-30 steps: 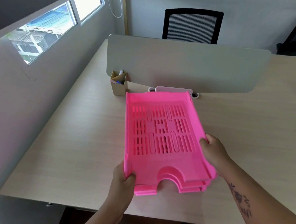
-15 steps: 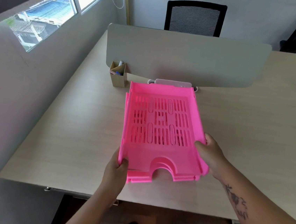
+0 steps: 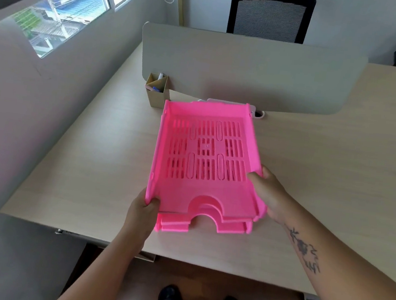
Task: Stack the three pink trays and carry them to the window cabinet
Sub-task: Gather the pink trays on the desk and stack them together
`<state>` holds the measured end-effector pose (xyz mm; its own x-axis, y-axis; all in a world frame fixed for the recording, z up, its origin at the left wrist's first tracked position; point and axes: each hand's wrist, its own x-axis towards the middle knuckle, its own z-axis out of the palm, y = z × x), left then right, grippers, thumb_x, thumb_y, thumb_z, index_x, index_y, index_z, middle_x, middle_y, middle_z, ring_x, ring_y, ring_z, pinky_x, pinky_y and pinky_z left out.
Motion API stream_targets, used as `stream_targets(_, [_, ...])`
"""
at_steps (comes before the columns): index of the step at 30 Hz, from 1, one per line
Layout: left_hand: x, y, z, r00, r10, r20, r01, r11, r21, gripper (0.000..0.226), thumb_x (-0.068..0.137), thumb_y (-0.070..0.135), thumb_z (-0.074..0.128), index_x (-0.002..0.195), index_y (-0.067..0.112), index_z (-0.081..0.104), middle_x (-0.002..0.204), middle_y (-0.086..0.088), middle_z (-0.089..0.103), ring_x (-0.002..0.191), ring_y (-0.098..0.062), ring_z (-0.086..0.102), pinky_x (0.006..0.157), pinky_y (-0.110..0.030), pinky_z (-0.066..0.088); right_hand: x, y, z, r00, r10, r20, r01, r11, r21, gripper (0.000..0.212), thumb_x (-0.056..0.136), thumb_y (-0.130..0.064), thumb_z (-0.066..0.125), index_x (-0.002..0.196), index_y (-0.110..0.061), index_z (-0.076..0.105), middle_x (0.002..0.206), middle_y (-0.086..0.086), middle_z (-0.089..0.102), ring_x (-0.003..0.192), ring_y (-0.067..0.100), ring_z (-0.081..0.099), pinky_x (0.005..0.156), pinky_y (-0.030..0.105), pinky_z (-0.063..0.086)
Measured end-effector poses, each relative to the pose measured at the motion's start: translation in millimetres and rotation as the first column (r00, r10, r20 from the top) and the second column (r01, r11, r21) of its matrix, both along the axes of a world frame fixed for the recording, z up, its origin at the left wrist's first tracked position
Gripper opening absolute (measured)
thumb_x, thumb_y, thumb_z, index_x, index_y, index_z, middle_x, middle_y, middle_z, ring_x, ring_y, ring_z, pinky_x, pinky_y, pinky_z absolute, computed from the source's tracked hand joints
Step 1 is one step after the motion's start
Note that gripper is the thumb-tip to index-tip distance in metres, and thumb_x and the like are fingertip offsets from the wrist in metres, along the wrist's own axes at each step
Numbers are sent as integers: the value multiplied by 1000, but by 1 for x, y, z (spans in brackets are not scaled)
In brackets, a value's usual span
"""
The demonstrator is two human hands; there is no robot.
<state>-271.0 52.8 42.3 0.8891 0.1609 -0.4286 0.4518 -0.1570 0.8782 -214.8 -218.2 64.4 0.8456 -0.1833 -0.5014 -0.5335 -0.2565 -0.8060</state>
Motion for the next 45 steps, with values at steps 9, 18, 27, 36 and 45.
stream_targets(9, [3, 9, 1, 999, -26, -28, 26, 1000, 1, 37, 93, -1, 35, 114, 15, 61, 103, -20, 68, 98, -33, 64, 72, -34, 54, -9, 5, -10, 999, 28, -16, -28, 998, 49, 26, 93, -27, 45, 117, -30, 55, 103, 10, 71, 95, 31, 69, 88, 56, 54])
stream_targets(18, [-2, 3, 5, 999, -41, -15, 39, 993, -112, 38, 94, -3, 35, 112, 19, 61, 98, -10, 71, 93, -23, 67, 71, -27, 53, -8, 0, 1, 1000, 7, 27, -8, 999, 45, 29, 92, -18, 41, 98, -40, 59, 101, 9, 70, 95, 33, 69, 87, 57, 55])
stream_targets(27, [3, -4, 4, 995, -99, 3, 98, 979, -176, 47, 92, -8, 33, 124, 19, 55, 108, -13, 69, 98, -25, 69, 70, -27, 59, -15, -9, -1, 998, -54, 15, 53, 996, 66, 31, 96, -17, 41, 91, -44, 56, 93, 9, 67, 96, 36, 68, 83, 61, 55])
stream_targets(36, [4, -3, 2, 999, -30, -27, 26, 990, -137, 35, 96, 3, 38, 121, 19, 57, 104, -13, 70, 96, -27, 67, 71, -33, 56, -17, -6, -6, 1000, 11, 13, -12, 997, 75, 24, 94, -28, 46, 114, -37, 55, 105, 10, 70, 97, 31, 69, 89, 58, 54])
stream_targets(45, [1, -3, -2, 1000, 18, 7, -17, 993, -115, 28, 97, 25, 51, 123, 18, 57, 104, -10, 72, 95, -25, 68, 70, -30, 56, -25, -7, -9, 999, -33, 41, 30, 998, 62, 27, 96, -22, 43, 116, -31, 58, 100, 8, 69, 92, 27, 67, 90, 52, 54])
